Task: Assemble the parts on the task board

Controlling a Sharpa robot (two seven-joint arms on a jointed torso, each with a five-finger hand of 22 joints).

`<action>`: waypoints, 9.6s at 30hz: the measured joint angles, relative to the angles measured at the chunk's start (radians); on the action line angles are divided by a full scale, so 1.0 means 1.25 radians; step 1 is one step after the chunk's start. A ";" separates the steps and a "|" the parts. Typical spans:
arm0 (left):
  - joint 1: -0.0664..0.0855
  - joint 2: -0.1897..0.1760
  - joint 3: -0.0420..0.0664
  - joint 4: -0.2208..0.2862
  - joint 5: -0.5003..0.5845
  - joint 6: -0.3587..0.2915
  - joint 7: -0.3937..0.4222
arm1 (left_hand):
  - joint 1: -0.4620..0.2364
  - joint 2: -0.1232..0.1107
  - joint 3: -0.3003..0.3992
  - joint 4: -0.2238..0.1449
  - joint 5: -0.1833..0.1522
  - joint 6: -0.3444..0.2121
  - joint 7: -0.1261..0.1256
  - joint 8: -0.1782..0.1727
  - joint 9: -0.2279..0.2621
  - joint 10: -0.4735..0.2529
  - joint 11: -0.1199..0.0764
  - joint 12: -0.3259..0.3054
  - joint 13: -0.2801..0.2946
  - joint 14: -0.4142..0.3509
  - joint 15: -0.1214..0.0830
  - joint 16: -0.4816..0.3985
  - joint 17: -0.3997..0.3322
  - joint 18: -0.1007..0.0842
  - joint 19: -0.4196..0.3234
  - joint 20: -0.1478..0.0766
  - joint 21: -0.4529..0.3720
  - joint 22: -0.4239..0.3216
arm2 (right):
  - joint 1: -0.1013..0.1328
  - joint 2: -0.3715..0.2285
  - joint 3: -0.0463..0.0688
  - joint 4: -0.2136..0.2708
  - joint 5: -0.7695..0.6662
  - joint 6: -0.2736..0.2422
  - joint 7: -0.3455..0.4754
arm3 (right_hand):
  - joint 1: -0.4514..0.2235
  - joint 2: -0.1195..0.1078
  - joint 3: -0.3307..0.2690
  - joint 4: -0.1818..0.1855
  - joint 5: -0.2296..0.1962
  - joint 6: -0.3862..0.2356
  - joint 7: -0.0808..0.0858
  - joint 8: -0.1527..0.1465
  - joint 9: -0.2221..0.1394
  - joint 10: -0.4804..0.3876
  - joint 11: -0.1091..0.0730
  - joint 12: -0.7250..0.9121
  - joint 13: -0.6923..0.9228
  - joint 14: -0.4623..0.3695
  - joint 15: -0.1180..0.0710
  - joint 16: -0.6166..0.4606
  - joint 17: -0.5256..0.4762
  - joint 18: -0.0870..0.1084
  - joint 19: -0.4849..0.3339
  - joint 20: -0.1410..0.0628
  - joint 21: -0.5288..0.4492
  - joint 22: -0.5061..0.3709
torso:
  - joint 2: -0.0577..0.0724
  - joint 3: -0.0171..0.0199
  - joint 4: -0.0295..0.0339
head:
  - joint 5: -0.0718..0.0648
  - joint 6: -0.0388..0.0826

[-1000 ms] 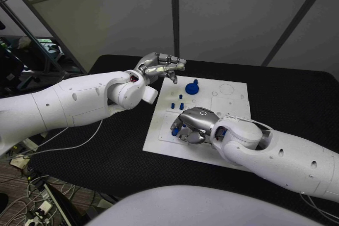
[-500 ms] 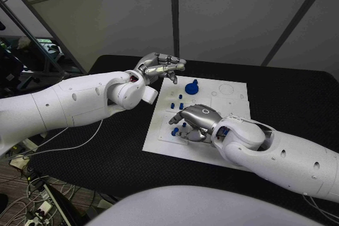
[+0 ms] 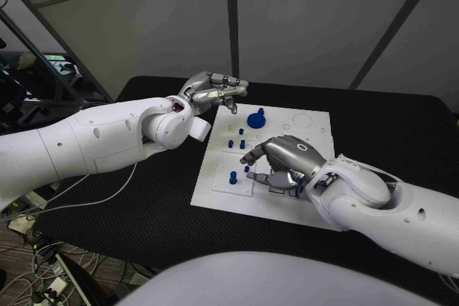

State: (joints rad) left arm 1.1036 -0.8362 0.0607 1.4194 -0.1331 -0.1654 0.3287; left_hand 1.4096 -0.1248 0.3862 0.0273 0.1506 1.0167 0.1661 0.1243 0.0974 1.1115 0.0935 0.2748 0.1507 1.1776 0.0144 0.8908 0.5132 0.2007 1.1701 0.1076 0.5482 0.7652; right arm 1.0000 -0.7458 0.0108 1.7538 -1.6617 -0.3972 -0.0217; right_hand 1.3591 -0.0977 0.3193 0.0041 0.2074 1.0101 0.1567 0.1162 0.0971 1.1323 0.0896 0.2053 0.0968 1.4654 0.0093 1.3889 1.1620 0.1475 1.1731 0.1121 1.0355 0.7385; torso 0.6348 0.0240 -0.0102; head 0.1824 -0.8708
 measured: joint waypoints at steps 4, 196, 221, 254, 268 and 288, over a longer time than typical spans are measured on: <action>0.000 -0.002 0.000 -0.001 0.000 0.000 0.000 | 0.000 0.000 0.000 0.000 0.000 0.000 0.000 0.000 0.000 0.000 0.000 0.000 0.000 0.000 0.000 0.000 0.000 0.000 0.000 0.000 0.000 0.000 | 0.007 -0.079 0.016 0.027 0.096 0.001 -0.002 | -0.013 0.006 -0.015 0.017 0.001 0.044 -0.021 0.018 0.010 0.133 -0.033 0.083 0.046 0.000 -0.026 0.035 0.068 0.000 0.047 -0.017 0.054 0.077 | -0.005 -0.0020 -0.0035 | -0.023 0.010; -0.002 -0.018 -0.003 0.018 0.000 0.009 -0.009 | 0.003 0.003 0.000 0.000 0.000 0.000 0.000 0.000 -0.001 0.000 0.000 0.000 0.000 0.000 0.000 0.000 -0.001 0.000 0.000 0.000 0.000 0.001 | -0.057 -0.077 -0.003 0.058 0.144 0.008 -0.370 | -0.054 0.080 -0.391 0.162 0.041 -0.022 -0.082 0.306 0.304 0.248 -0.083 0.896 0.972 0.000 -0.068 0.120 0.116 -0.025 0.137 -0.060 0.156 0.253 | -0.018 -0.0069 -0.0262 | -0.103 0.006; -0.002 -0.017 -0.003 0.017 0.000 0.014 -0.012 | 0.003 0.003 -0.002 -0.002 0.000 0.000 0.000 0.000 -0.001 -0.003 0.003 0.000 0.000 0.000 0.000 0.000 -0.002 0.000 0.000 0.000 0.000 0.001 | -0.057 -0.071 -0.002 0.036 0.114 0.054 -0.383 | 0.006 0.096 -0.386 0.138 -0.010 -0.019 -0.085 0.319 0.314 0.253 -0.089 0.906 0.995 0.001 -0.075 0.120 0.116 -0.025 0.141 -0.064 0.159 0.259 | -0.019 -0.0061 -0.0274 | -0.098 0.000; -0.007 -0.024 -0.003 0.025 0.000 0.015 -0.012 | 0.006 0.006 0.000 -0.004 0.000 0.000 0.000 0.000 -0.001 -0.006 0.000 0.000 0.000 -0.006 0.000 0.000 -0.002 0.000 0.000 0.000 0.000 0.002 | -0.057 -0.305 -0.003 0.103 0.109 -0.036 -0.265 | 0.019 0.095 -0.400 0.172 0.055 0.007 -0.044 0.080 0.165 0.242 -0.060 0.869 1.058 0.001 -0.049 0.120 0.116 -0.025 0.129 -0.047 0.150 0.248 | -0.020 -0.0057 -0.0327 | -0.159 0.025; -0.009 -0.027 -0.003 0.026 0.000 0.015 -0.012 | 0.006 0.006 0.000 -0.004 0.000 0.000 0.000 0.000 -0.001 -0.006 0.000 0.000 0.000 -0.006 0.000 0.000 -0.002 0.000 0.000 0.000 0.000 0.002 | -0.060 -0.247 -0.003 0.061 0.065 -0.028 -0.357 | -0.007 0.078 -0.413 0.199 0.059 0.019 -0.047 0.067 0.157 0.242 -0.060 0.868 0.994 0.001 -0.049 0.120 0.116 -0.025 0.129 -0.047 0.150 0.246 | -0.018 -0.0070 -0.0286 | -0.162 0.020; -0.009 -0.031 -0.003 0.028 0.000 0.015 -0.012 | 0.006 0.006 0.000 -0.004 0.000 0.000 0.000 0.000 -0.002 -0.006 0.000 0.000 0.000 -0.006 0.000 0.000 -0.002 0.000 0.000 0.000 0.000 0.002 | -0.080 -0.221 0.000 0.046 0.061 0.015 -0.398 | -0.010 0.074 -0.413 0.203 0.066 0.033 -0.050 0.067 0.157 0.242 -0.060 0.868 0.986 0.001 -0.049 0.120 0.117 -0.025 0.129 -0.047 0.150 0.246 | -0.019 -0.0073 -0.0296 | -0.157 0.012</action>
State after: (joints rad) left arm 1.0919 -0.8745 0.0565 1.4546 -0.1333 -0.1467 0.3132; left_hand 1.4176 -0.1168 0.3862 0.0220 0.1506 1.0167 0.1661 0.1243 0.0950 1.1044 0.0936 0.2748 0.1510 1.1706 0.0143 0.8908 0.5105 0.2008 1.1701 0.1076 0.5482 0.7675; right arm 0.8995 -1.0219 0.0102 1.8109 -1.5856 -0.3779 -0.5198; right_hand 1.3466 -0.0046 -0.1970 0.2576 0.2898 1.0518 0.0946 0.2004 0.2931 1.4344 0.0145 1.2900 1.3297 1.4668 -0.0517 1.5391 1.3080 0.1165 1.3349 0.0537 1.2226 1.0462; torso 0.6105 0.0149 -0.0472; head -0.0134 -0.8560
